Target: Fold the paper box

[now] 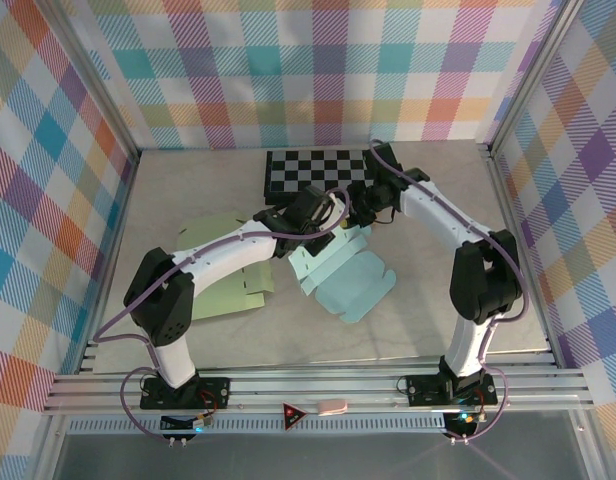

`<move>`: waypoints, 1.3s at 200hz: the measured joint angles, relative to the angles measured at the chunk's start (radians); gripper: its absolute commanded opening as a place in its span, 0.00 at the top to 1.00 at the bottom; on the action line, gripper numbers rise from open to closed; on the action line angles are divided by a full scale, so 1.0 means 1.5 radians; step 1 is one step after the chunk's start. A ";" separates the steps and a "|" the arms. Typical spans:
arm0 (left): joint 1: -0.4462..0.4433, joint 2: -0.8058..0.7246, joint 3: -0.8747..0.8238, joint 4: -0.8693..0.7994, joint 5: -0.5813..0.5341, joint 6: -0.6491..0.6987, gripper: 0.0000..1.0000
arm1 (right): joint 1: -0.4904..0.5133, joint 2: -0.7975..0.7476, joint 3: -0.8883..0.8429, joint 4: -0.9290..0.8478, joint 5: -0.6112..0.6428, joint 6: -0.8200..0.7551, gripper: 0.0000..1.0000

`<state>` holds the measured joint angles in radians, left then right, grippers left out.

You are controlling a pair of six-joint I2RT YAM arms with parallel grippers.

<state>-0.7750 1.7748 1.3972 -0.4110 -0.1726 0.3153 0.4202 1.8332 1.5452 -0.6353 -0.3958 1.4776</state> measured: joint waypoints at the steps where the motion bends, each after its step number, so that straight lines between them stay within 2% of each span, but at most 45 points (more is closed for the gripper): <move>1: 0.000 0.000 0.000 0.000 0.000 0.000 1.00 | 0.000 0.001 0.001 0.000 0.000 0.000 0.66; 21: -0.001 0.001 0.000 0.001 -0.004 0.006 1.00 | 0.000 0.011 0.010 -0.012 0.001 -0.003 0.75; 58: -0.002 0.001 0.000 0.001 -0.014 0.018 1.00 | 0.000 0.013 0.011 -0.029 0.002 -0.014 1.00; 67: -0.002 0.001 0.000 0.000 -0.017 0.020 1.00 | 0.000 0.013 0.011 -0.031 0.004 -0.015 1.00; 71: -0.003 0.001 0.000 -0.001 -0.020 0.020 0.96 | 0.000 0.013 0.011 -0.031 0.005 -0.012 1.00; 78: -0.004 0.001 0.000 -0.001 -0.023 0.020 0.79 | 0.000 0.013 0.011 -0.031 0.007 -0.013 1.00; 83: -0.005 0.001 0.000 -0.001 -0.027 0.020 0.71 | 0.000 0.013 0.011 -0.030 0.008 -0.013 1.00; 112: -0.006 -0.016 -0.004 0.015 -0.050 -0.018 0.40 | 0.000 0.012 0.011 -0.032 0.024 0.001 1.00; 136: -0.006 -0.080 -0.026 0.013 -0.050 -0.077 0.33 | -0.002 0.011 0.011 -0.031 0.038 0.008 1.00; 166: -0.005 -0.172 -0.067 -0.008 -0.025 -0.192 0.23 | -0.010 0.010 0.011 -0.031 0.042 0.023 1.00; 188: -0.005 -0.211 -0.124 -0.027 -0.025 -0.263 0.19 | -0.016 0.010 0.011 -0.031 0.042 0.030 1.00; 216: -0.005 -0.213 -0.177 -0.062 -0.041 -0.306 0.18 | -0.023 0.010 0.011 -0.031 0.041 0.037 1.00; 240: -0.005 -0.201 -0.197 -0.078 -0.065 -0.332 0.20 | -0.028 0.010 0.011 -0.031 0.041 0.038 1.00; 260: -0.005 -0.174 -0.197 -0.079 -0.099 -0.347 0.26 | -0.032 0.010 0.011 -0.031 0.038 0.038 1.00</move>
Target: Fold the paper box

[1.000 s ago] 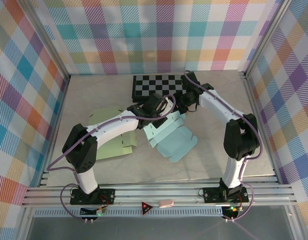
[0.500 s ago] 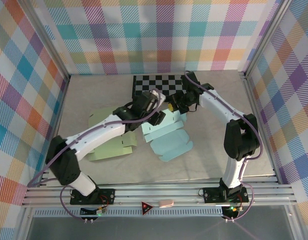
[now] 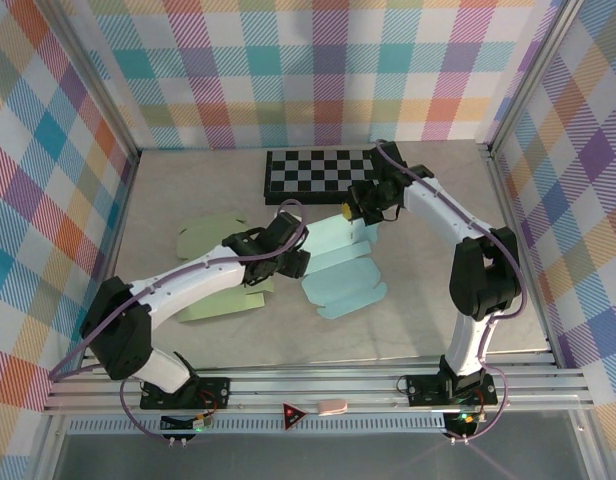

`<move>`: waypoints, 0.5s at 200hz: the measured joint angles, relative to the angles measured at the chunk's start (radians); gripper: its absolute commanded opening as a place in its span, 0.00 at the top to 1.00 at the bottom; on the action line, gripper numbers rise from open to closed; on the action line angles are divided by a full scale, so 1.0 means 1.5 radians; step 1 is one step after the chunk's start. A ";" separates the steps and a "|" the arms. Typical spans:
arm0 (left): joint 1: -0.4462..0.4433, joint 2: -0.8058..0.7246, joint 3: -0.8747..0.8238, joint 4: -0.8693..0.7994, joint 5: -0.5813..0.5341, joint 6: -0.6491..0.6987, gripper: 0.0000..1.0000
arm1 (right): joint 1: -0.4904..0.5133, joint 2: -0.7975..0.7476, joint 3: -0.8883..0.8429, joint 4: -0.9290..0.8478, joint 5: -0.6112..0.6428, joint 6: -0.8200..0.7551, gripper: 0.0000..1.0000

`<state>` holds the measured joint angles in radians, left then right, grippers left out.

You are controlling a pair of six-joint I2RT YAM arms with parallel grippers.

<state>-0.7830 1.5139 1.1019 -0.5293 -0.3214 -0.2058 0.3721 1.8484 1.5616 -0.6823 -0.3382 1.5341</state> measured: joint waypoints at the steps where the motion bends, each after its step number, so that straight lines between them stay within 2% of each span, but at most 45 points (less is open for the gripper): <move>1: 0.000 0.001 0.000 0.000 -0.001 0.000 0.26 | 0.000 0.000 0.000 0.000 0.000 0.000 1.00; 15: 0.000 0.020 0.000 0.001 -0.021 -0.008 0.30 | -0.003 0.000 0.000 0.000 -0.002 0.000 1.00; 29: 0.002 0.036 0.000 0.005 -0.032 -0.013 0.39 | -0.004 0.000 0.000 0.000 -0.003 0.000 1.00; 51: 0.002 0.058 0.000 0.009 -0.037 -0.029 0.67 | -0.004 0.000 0.000 0.000 -0.003 0.000 1.00; 69: 0.002 0.064 0.000 0.014 -0.037 -0.030 0.99 | -0.004 0.000 0.000 0.001 -0.003 0.000 1.00; 87: 0.003 0.064 0.004 0.027 -0.036 -0.037 1.00 | -0.004 0.000 0.000 0.002 0.001 -0.001 1.00; 100: 0.006 0.064 0.005 0.037 -0.027 -0.040 1.00 | -0.005 0.000 0.000 0.005 0.004 -0.004 0.84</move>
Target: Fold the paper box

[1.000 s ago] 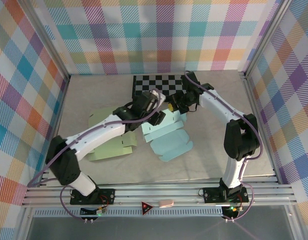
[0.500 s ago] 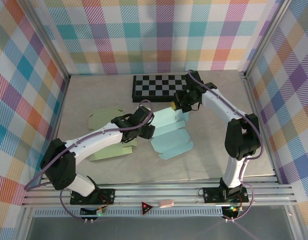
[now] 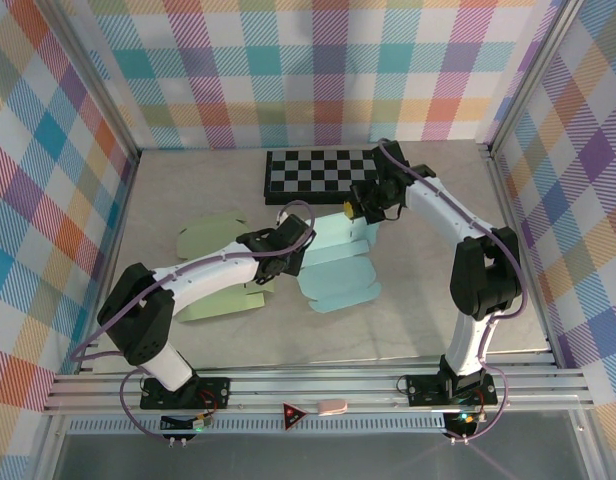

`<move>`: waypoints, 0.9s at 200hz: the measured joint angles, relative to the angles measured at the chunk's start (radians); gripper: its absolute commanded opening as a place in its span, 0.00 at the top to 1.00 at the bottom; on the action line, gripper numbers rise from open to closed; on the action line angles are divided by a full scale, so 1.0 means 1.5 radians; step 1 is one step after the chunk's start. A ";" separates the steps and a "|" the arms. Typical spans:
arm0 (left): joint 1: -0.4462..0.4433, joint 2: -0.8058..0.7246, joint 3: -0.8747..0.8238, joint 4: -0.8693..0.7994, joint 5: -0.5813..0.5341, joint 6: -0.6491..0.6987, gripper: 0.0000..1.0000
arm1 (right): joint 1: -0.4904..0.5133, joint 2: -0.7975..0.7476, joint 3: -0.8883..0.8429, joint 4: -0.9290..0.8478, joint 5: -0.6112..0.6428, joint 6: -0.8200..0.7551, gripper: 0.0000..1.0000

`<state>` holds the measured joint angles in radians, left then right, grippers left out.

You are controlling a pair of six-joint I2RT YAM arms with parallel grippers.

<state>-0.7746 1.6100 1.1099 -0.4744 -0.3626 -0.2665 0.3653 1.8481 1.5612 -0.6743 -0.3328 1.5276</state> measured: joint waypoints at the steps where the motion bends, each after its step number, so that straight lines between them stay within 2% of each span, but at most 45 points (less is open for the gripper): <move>1: 0.000 0.000 0.000 0.001 0.000 0.000 1.00 | 0.000 0.000 0.000 0.000 0.000 0.000 0.82; 18: 0.004 -0.001 0.000 0.012 0.020 0.001 1.00 | -0.003 -0.006 -0.002 0.003 0.012 -0.011 0.59; 29: 0.007 -0.001 0.000 0.018 0.033 0.001 1.00 | 0.001 -0.012 -0.003 0.007 0.022 -0.027 0.49; 57: 0.008 -0.001 0.002 0.022 0.060 0.008 1.00 | 0.022 -0.041 -0.019 0.032 0.046 -0.031 0.37; 77: 0.008 -0.001 0.005 0.021 0.071 0.014 1.00 | 0.038 -0.045 -0.019 0.041 0.056 -0.032 0.38; 146: 0.012 -0.001 0.025 0.020 0.085 0.016 1.00 | 0.068 -0.048 -0.040 0.040 0.099 -0.023 0.70; 161: 0.013 -0.001 0.025 0.019 0.089 0.016 1.00 | 0.068 -0.048 -0.047 0.040 0.109 -0.019 0.70; 180: 0.013 -0.001 0.025 0.018 0.092 0.016 1.00 | 0.068 -0.050 -0.050 0.041 0.117 -0.016 0.65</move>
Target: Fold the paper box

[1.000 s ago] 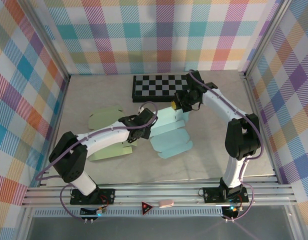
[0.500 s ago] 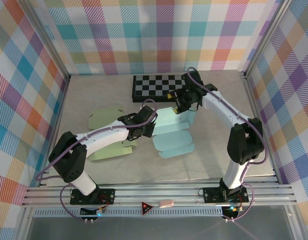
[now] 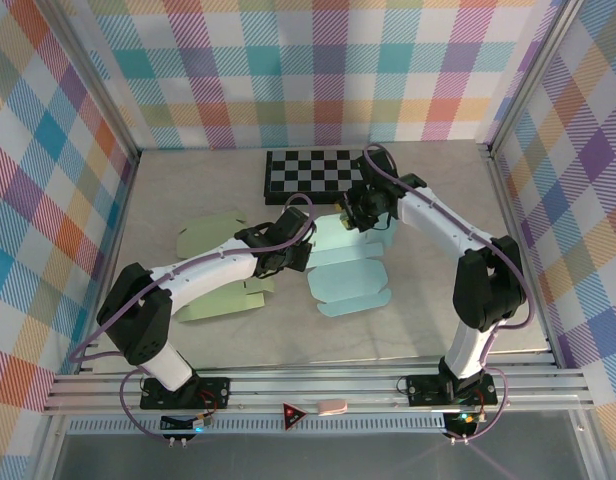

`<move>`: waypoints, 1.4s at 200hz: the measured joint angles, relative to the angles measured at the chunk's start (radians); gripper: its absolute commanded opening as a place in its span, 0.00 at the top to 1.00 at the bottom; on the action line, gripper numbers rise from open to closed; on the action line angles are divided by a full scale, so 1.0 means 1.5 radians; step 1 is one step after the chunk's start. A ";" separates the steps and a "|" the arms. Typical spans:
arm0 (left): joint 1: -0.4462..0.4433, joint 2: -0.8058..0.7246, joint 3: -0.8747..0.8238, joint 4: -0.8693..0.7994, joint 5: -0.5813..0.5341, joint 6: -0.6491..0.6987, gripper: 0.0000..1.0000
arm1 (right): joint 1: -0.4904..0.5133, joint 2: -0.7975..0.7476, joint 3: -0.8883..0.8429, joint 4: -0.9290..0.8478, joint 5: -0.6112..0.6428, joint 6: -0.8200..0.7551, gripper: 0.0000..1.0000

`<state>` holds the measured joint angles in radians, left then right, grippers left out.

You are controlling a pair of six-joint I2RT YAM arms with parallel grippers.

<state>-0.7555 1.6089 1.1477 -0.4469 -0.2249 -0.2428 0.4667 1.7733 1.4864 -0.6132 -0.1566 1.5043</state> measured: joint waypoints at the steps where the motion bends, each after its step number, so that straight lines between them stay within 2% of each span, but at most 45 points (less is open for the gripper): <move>1: 0.000 0.000 0.000 0.000 0.000 0.000 1.00 | 0.000 0.000 0.000 0.000 0.001 0.000 0.65; 13: 0.001 0.000 0.000 -0.002 0.000 0.000 1.00 | 0.000 -0.003 -0.003 0.000 0.005 0.001 0.65; 37: 0.003 0.000 0.000 -0.002 0.001 0.000 1.00 | -0.001 -0.018 -0.017 0.005 0.012 0.004 0.70; 91: 0.005 0.000 0.000 -0.001 0.006 -0.001 1.00 | -0.001 -0.030 -0.024 0.022 0.015 0.017 0.92; 103: 0.005 0.000 0.000 -0.002 0.006 -0.002 1.00 | -0.001 -0.030 -0.026 0.027 0.014 0.023 1.00; 118: 0.006 0.000 0.000 -0.002 0.010 -0.003 1.00 | -0.001 -0.030 -0.027 0.032 0.014 0.026 1.00; 121: 0.006 0.000 0.000 -0.002 0.010 -0.003 0.97 | -0.001 -0.030 -0.028 0.033 0.014 0.029 1.00; 132: 0.006 0.000 0.000 -0.002 0.012 -0.004 0.73 | -0.001 -0.030 -0.031 0.036 0.014 0.033 1.00; 146: 0.006 -0.004 0.005 -0.016 0.016 -0.011 0.50 | -0.001 -0.030 -0.033 0.035 0.018 0.035 1.00; 152: 0.007 -0.009 0.009 -0.024 0.017 -0.018 0.42 | -0.001 -0.030 -0.033 0.035 0.017 0.035 1.00; 160: 0.009 -0.023 0.017 -0.036 0.018 -0.028 0.38 | -0.001 -0.030 -0.032 0.034 0.017 0.037 1.00; 185: 0.036 -0.088 0.074 -0.065 0.046 -0.100 0.41 | -0.002 -0.030 -0.024 0.024 0.017 0.048 1.00; 219: 0.093 -0.123 0.191 -0.060 0.125 -0.262 0.42 | -0.002 -0.030 -0.015 0.014 0.017 0.075 1.00; 244: 0.101 -0.076 0.238 -0.046 0.194 -0.373 0.43 | -0.002 -0.026 -0.012 0.009 0.017 0.089 1.00; 280: 0.100 0.027 0.276 -0.091 0.249 -0.437 0.41 | -0.002 -0.024 -0.012 0.007 0.017 0.099 1.00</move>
<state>-0.6060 1.6493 1.5623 -0.5827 0.1490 -0.8986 0.4641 1.7374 1.4681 -0.6029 -0.1314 1.6531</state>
